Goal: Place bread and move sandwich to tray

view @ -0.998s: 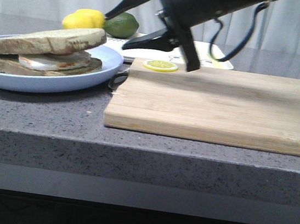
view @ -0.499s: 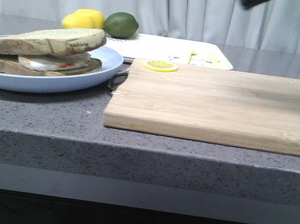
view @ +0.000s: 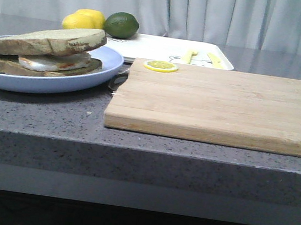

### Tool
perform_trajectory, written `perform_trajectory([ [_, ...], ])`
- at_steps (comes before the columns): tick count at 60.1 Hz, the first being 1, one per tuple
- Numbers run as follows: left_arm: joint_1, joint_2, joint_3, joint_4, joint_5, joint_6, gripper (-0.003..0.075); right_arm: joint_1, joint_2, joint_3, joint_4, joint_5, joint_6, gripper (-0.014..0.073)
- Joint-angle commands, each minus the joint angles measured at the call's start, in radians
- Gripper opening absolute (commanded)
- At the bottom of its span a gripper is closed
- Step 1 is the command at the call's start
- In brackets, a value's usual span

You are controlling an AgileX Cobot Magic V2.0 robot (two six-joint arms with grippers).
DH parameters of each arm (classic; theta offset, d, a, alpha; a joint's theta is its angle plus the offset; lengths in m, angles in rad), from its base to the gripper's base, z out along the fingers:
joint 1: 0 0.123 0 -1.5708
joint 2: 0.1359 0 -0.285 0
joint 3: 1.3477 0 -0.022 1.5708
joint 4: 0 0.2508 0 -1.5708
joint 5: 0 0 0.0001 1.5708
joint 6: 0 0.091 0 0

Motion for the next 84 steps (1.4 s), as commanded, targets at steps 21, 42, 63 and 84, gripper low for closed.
perform_trajectory([
  [21, -0.006, 0.011, -0.017, -0.001, -0.092, -0.006, 0.0627, -0.005, -0.587, 0.514, 0.005, -0.365, 0.000, -0.0076],
  [42, -0.006, 0.016, -0.024, -0.071, -0.073, -0.006, 0.0627, -0.005, -0.722, 0.588, 0.005, -0.368, 0.000, -0.0076],
  [63, -0.006, 0.422, -0.356, -0.073, 0.155, 0.055, 0.0622, -0.005, -0.722, 0.588, 0.005, -0.377, 0.000, -0.0076],
  [84, -0.010, 0.867, -0.666, -0.073, 0.397, 0.131, 0.0619, -0.005, -0.722, 0.590, 0.005, -0.377, 0.000, -0.0076],
])
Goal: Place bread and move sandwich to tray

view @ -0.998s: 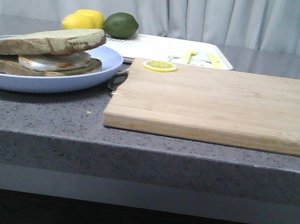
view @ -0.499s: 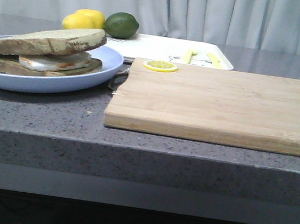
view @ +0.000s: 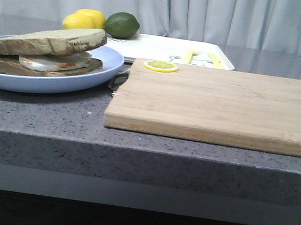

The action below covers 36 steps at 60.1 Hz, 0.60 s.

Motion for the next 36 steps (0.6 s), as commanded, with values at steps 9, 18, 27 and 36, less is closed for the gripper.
perform_trajectory([
  [9, -0.046, 0.185, -0.177, -0.011, 0.073, 0.031, 0.0619, -0.003, 0.007, -0.008, 0.005, -0.107, 0.001, -0.0076],
  [18, -0.051, 0.273, -0.229, -0.011, 0.077, 0.031, 0.0619, -0.003, 0.007, -0.008, 0.005, -0.113, 0.001, -0.0076],
  [27, -0.051, 0.330, -0.250, -0.011, 0.079, 0.031, 0.0619, -0.003, 0.007, -0.008, 0.005, -0.113, 0.001, -0.0076],
  [36, -0.051, 0.367, -0.252, -0.011, 0.077, 0.031, 0.0619, -0.003, 0.007, -0.008, 0.005, -0.113, 0.001, -0.0076],
])
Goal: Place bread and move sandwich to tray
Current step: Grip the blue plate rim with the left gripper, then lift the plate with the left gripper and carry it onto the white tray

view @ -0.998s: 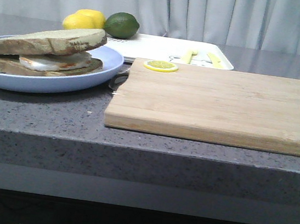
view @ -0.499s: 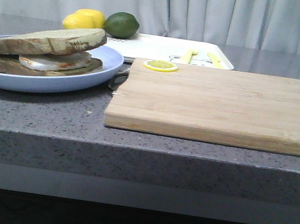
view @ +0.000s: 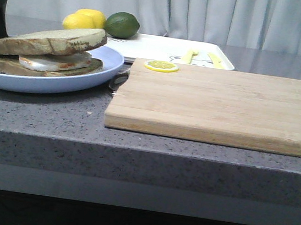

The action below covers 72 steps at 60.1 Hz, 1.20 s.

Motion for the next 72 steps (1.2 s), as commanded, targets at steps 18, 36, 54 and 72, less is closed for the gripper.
perform_trajectory([
  [18, -0.005, 0.023, -0.033, -0.034, -0.009, 0.000, 0.0426, -0.003, 0.007, -0.027, 0.005, -0.084, 0.001, -0.0076],
  [36, -0.005, 0.039, -0.033, -0.082, 0.059, 0.000, -0.0019, -0.003, 0.007, -0.027, 0.005, -0.083, 0.001, -0.0076],
  [54, 0.106, -0.051, -0.033, -0.384, 0.147, 0.156, -0.0019, -0.003, 0.007, -0.027, 0.006, -0.082, 0.001, -0.0076],
  [72, 0.264, -0.102, -0.085, -0.836, 0.354, 0.406, -0.0019, -0.003, 0.007, -0.027, 0.006, -0.081, 0.001, -0.0076],
])
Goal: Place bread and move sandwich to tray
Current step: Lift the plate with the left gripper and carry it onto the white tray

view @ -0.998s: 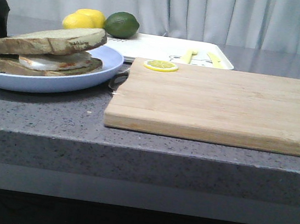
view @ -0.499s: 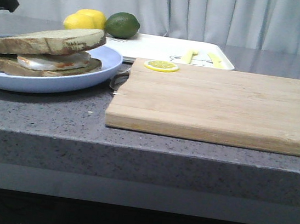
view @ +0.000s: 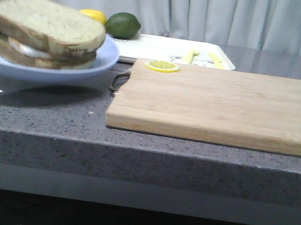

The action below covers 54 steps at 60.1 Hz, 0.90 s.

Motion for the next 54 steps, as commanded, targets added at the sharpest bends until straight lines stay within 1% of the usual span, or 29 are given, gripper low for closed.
perform_trajectory([
  [1, 0.014, -0.054, -0.067, -0.190, 0.047, 0.028, -0.0019, -0.003, 0.007, -0.027, 0.006, -0.081, 0.001, -0.0076],
  [11, -0.017, -0.037, -0.165, -0.208, 0.041, 0.028, -0.0019, -0.003, 0.007, -0.027, 0.016, -0.081, 0.001, -0.0076],
  [19, -0.070, 0.037, -0.308, -0.213, 0.026, -0.003, -0.0019, -0.003, 0.007, -0.027, 0.016, -0.081, 0.001, -0.0076],
  [27, -0.128, 0.168, -0.510, -0.213, 0.025, -0.064, -0.0019, -0.003, 0.007, -0.027, 0.016, -0.081, 0.001, -0.0076],
  [34, -0.174, 0.323, -0.708, -0.213, 0.025, -0.133, -0.0019, -0.003, 0.007, -0.027, 0.016, -0.078, 0.001, -0.0076],
  [40, -0.206, 0.464, -0.908, -0.209, 0.027, -0.191, -0.0019, -0.003, 0.007, -0.027, 0.016, -0.074, 0.001, -0.0076],
  [45, -0.230, 0.597, -1.081, -0.187, 0.033, -0.262, -0.0018, -0.003, 0.007, -0.027, 0.016, -0.069, 0.001, -0.0076],
  [54, -0.260, 0.781, -1.308, -0.141, 0.049, -0.330, -0.0018, -0.003, 0.007, -0.027, 0.016, -0.069, 0.001, -0.0076],
])
